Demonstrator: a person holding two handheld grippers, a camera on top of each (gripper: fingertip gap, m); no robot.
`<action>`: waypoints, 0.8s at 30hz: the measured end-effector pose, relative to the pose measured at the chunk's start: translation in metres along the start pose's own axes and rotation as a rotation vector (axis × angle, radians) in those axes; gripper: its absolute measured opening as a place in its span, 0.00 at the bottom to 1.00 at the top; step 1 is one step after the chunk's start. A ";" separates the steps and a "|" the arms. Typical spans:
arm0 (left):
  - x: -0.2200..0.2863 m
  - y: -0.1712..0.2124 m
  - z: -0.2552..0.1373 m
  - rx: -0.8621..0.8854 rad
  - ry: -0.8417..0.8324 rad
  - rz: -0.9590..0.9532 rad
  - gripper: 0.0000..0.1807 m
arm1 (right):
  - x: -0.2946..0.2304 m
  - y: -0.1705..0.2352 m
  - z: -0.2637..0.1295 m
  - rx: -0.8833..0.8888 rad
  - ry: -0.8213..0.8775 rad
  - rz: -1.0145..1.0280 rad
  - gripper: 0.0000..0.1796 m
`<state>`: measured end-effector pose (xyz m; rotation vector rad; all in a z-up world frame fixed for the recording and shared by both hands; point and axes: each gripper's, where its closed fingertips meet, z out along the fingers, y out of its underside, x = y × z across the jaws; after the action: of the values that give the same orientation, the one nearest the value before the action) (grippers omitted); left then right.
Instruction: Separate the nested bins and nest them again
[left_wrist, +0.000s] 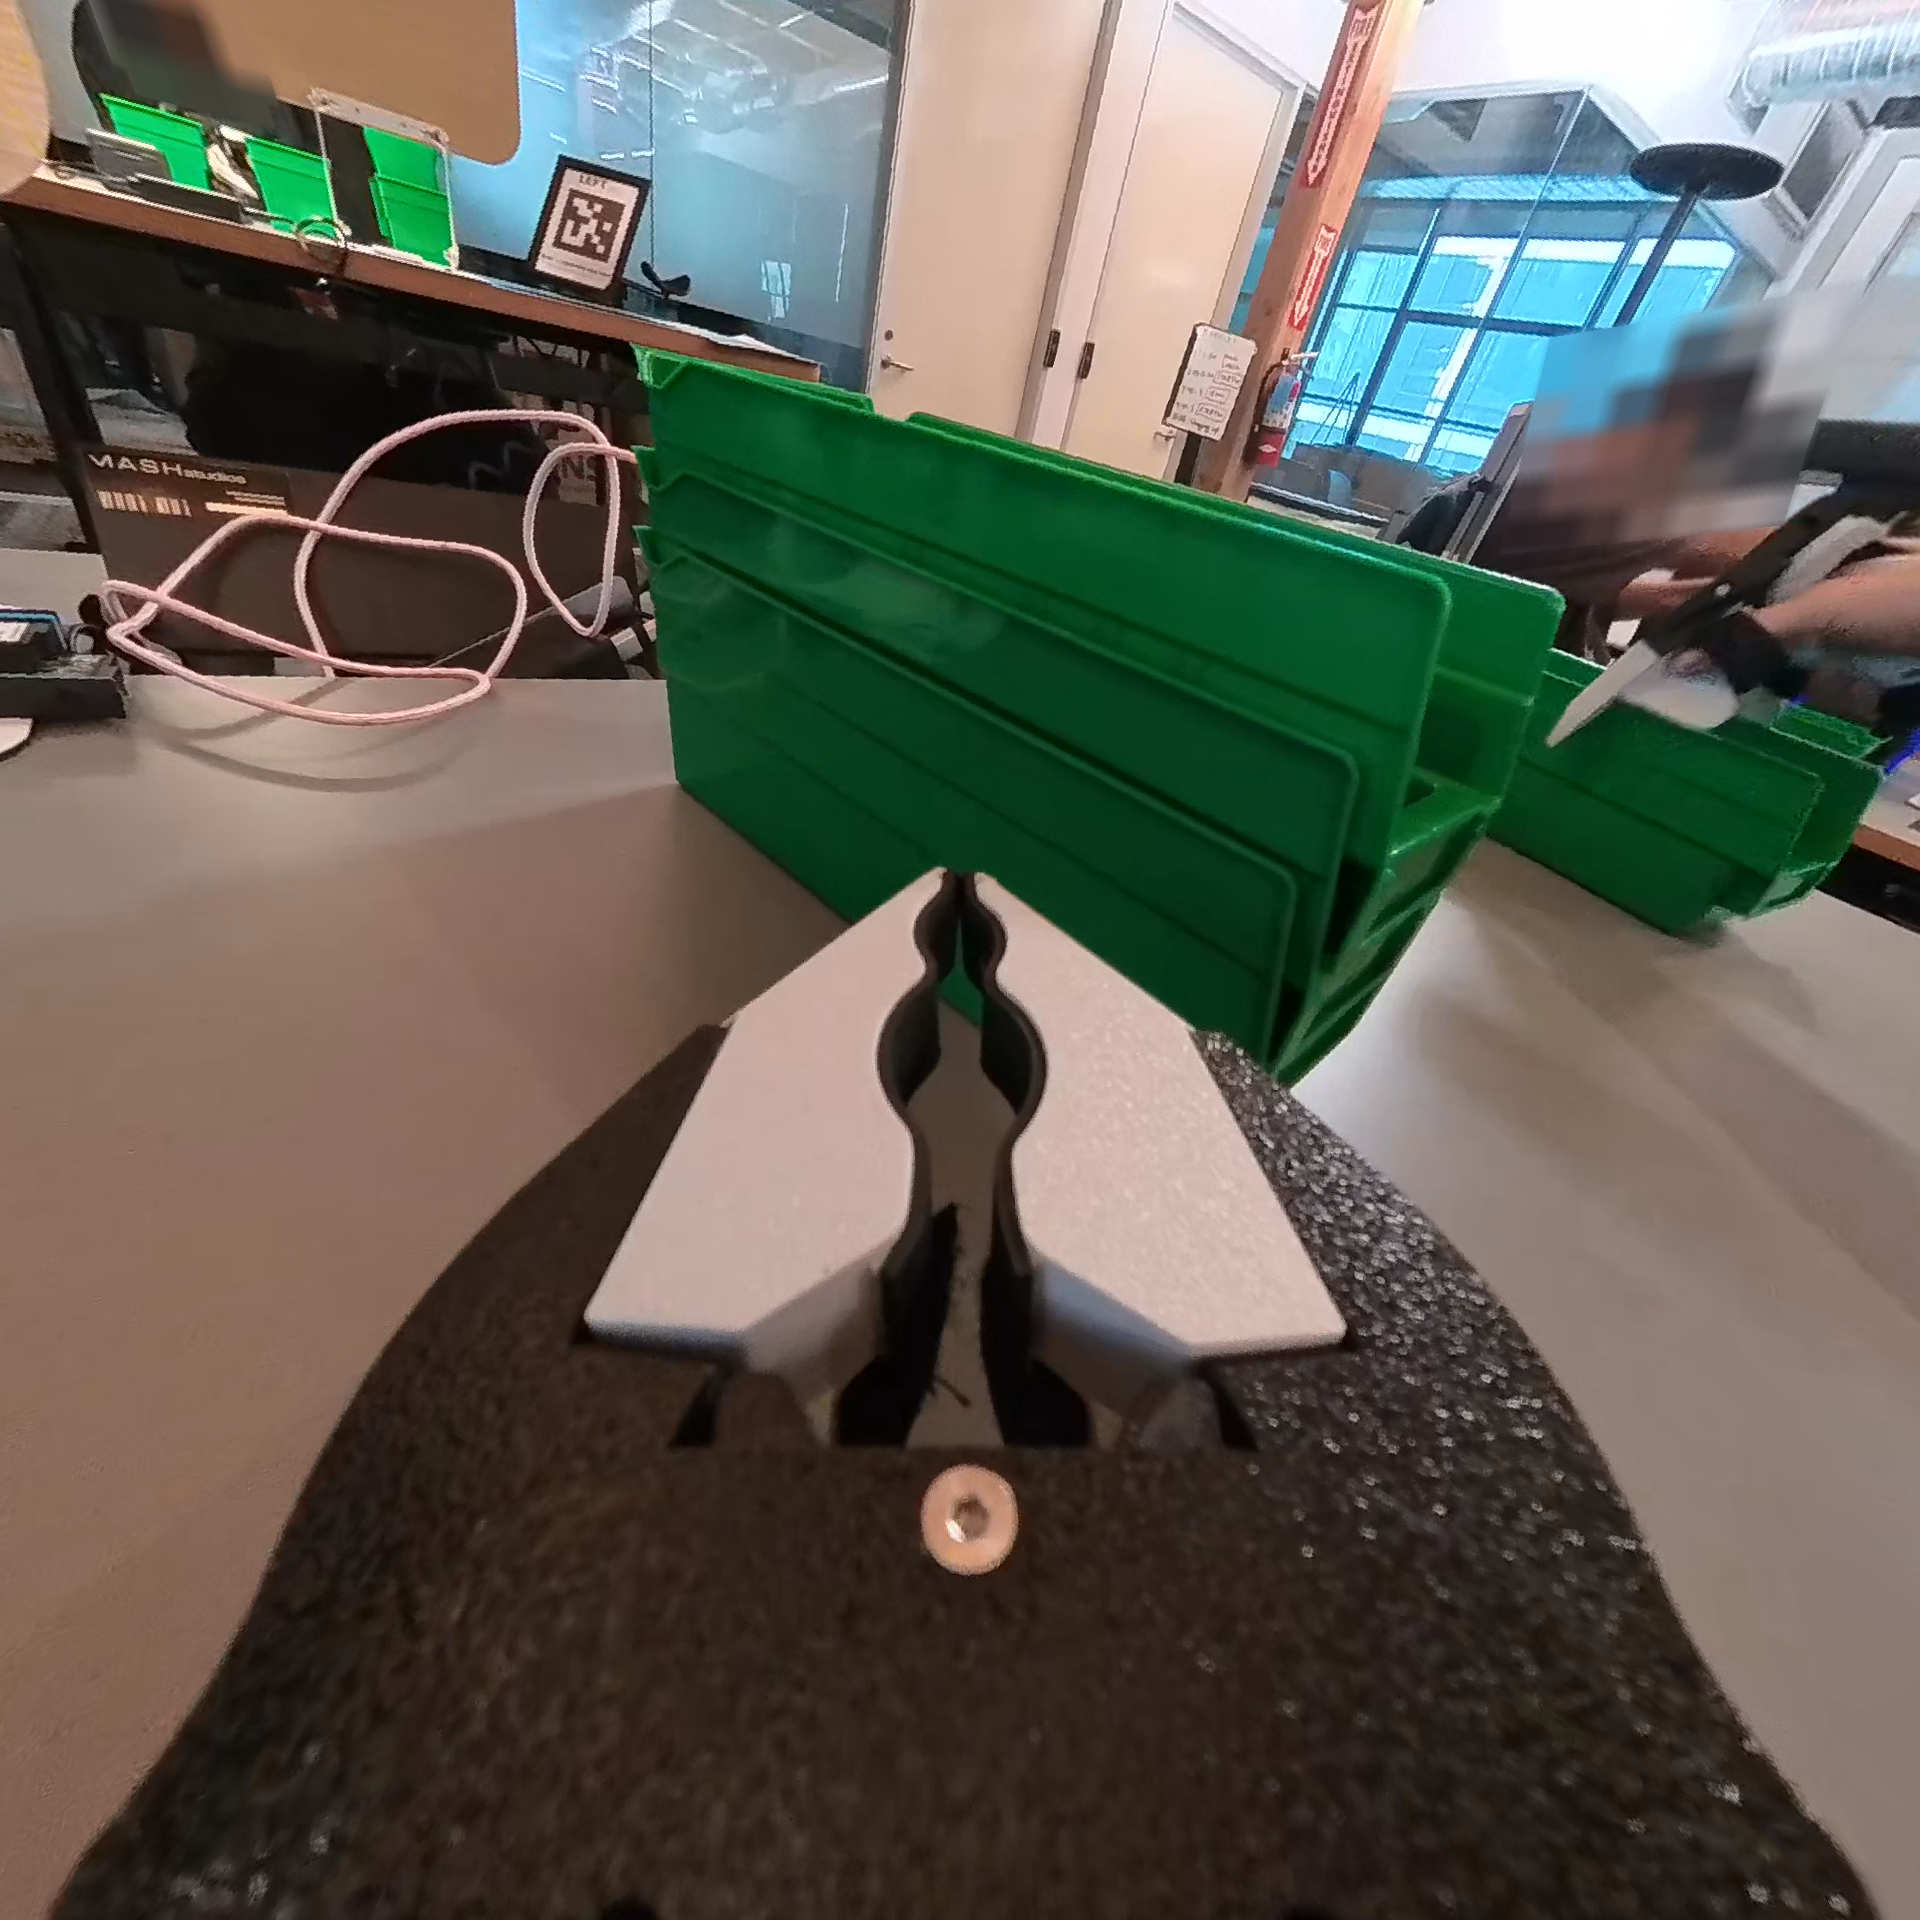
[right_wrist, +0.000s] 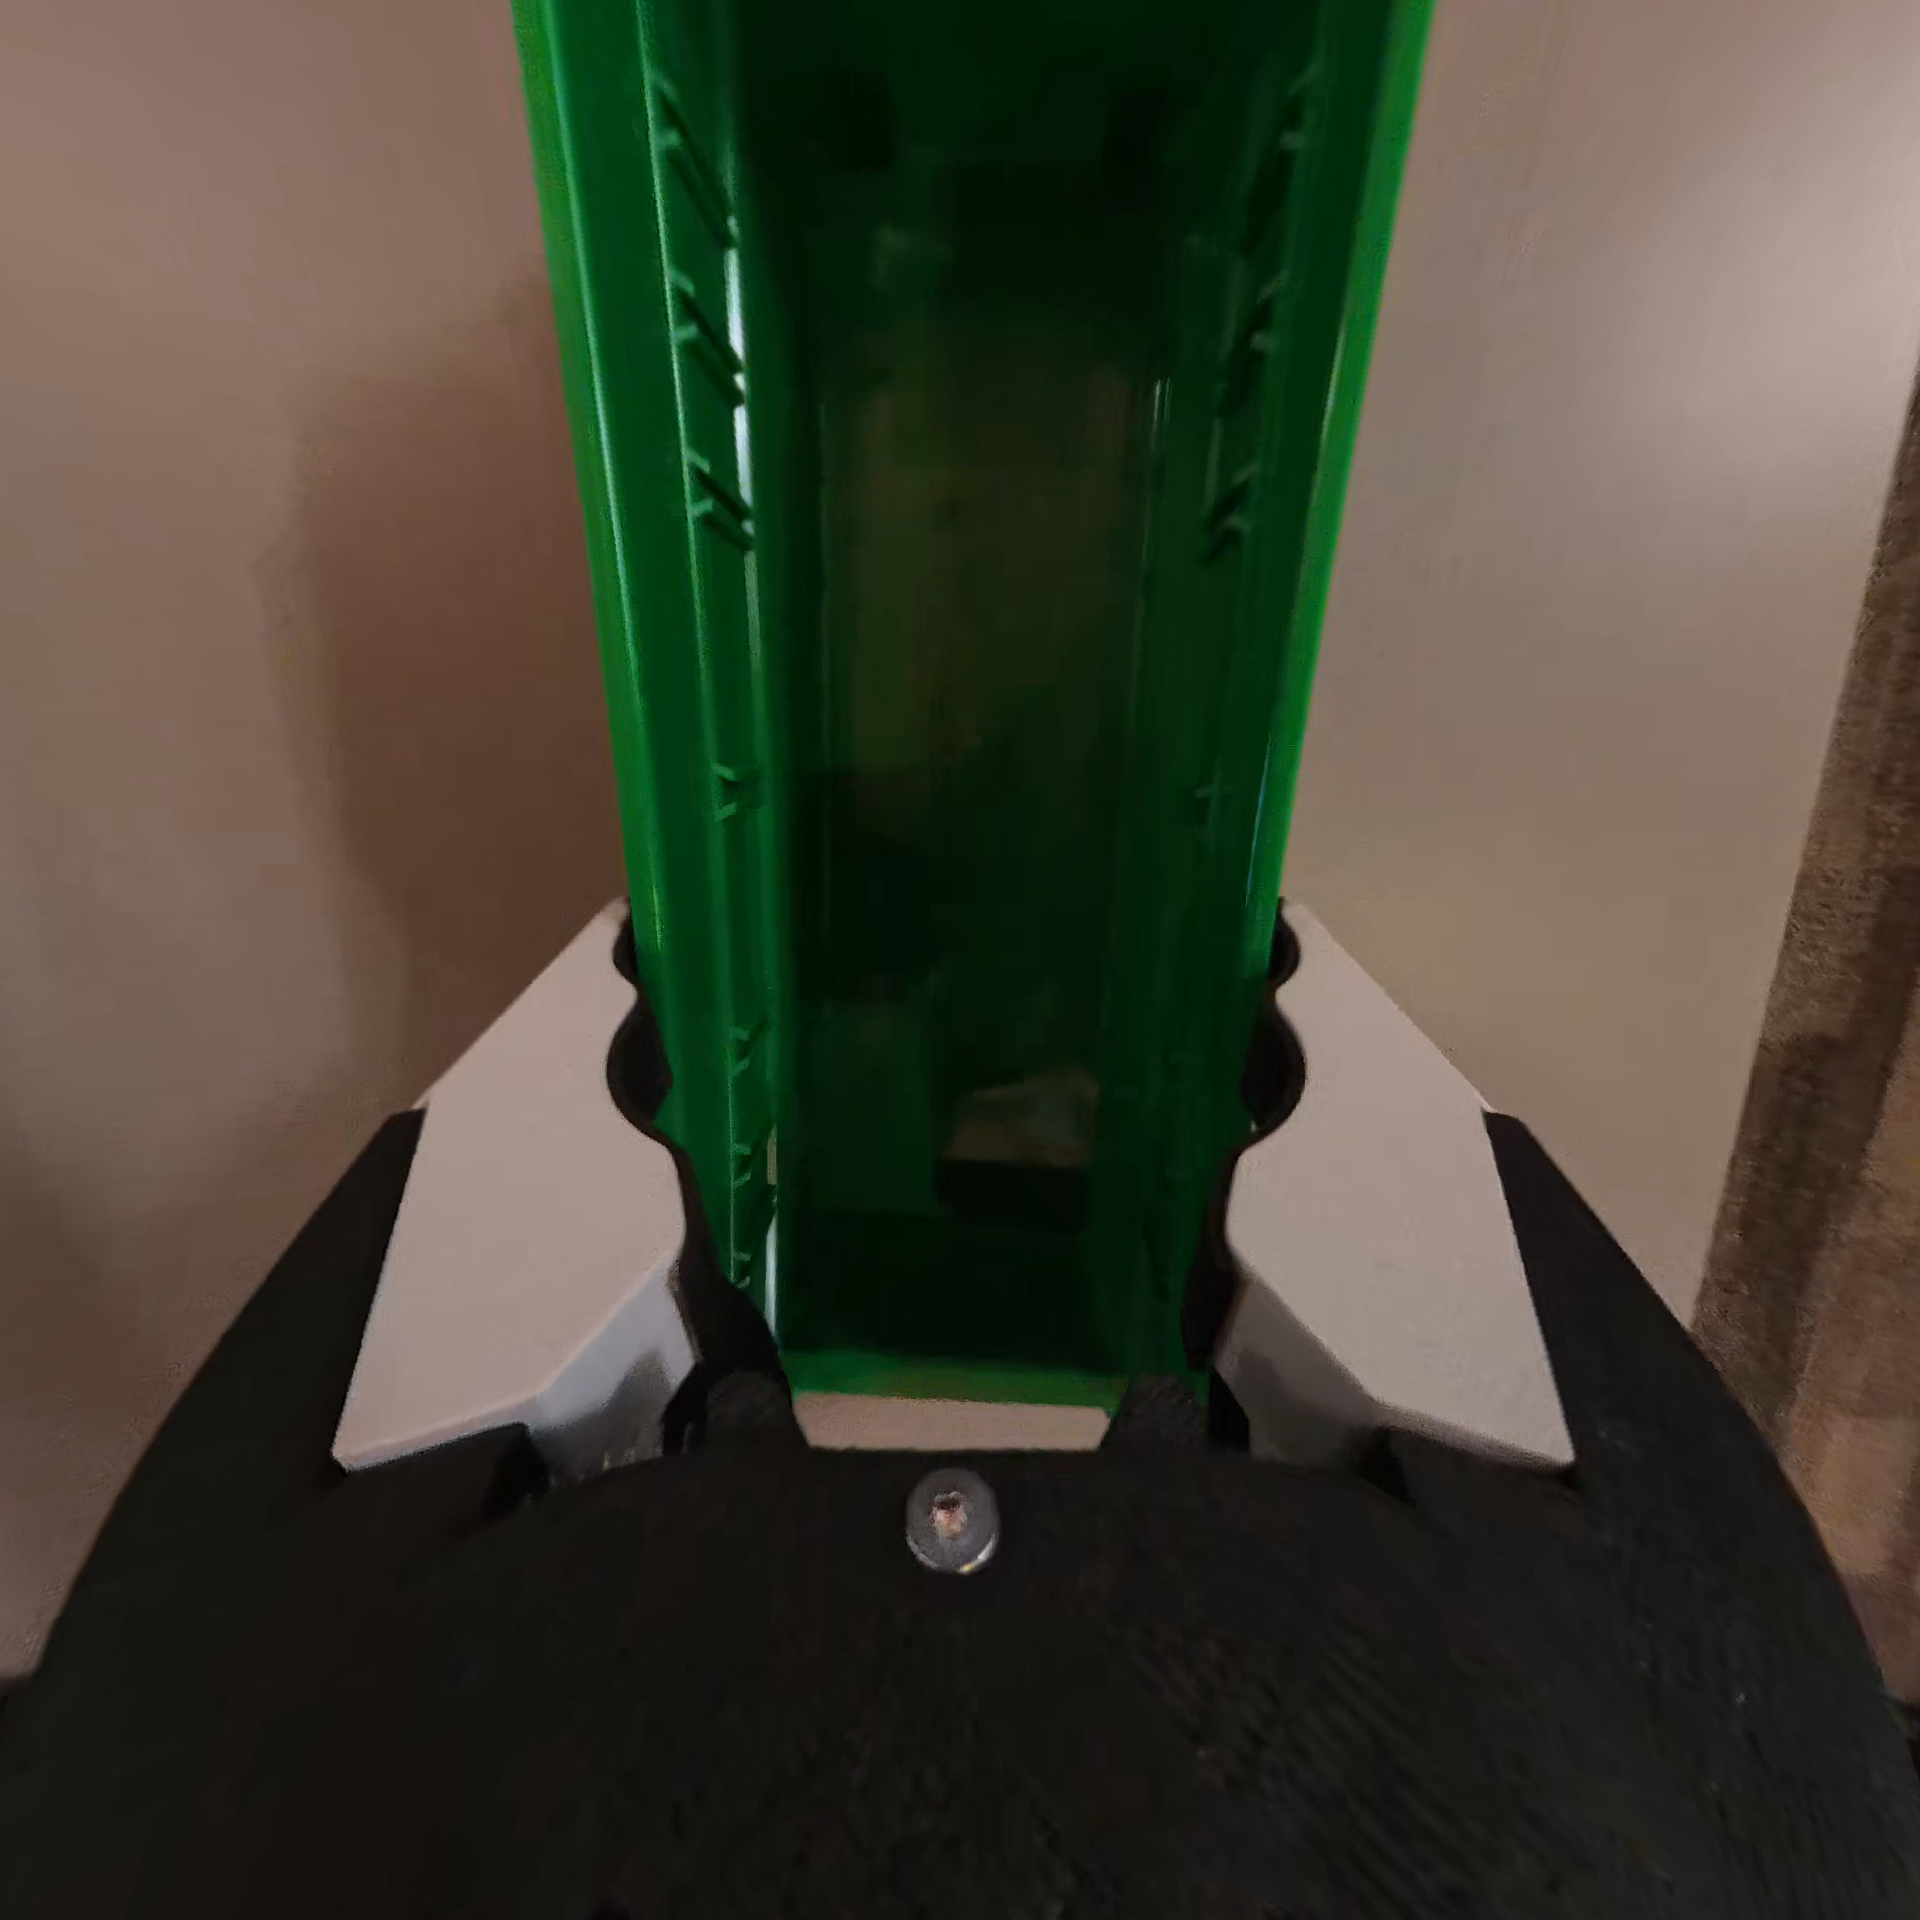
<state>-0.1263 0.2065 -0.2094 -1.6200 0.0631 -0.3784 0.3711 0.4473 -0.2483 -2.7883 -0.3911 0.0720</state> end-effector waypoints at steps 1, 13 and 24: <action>0.000 0.001 0.000 -0.004 0.002 0.001 0.00 | -0.003 0.001 -0.002 -0.021 0.007 -0.016 0.60; 0.004 -0.002 -0.004 0.023 0.030 -0.038 0.00 | -0.139 -0.053 -0.099 0.176 -0.220 -0.009 0.52; 0.002 -0.005 -0.011 0.044 0.038 -0.050 0.00 | -0.383 -0.066 -0.196 0.177 -0.378 -0.261 0.55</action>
<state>-0.1287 0.1960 -0.2042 -1.5732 0.0427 -0.4464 0.0045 0.3411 -0.0400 -2.5192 -0.7942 0.5491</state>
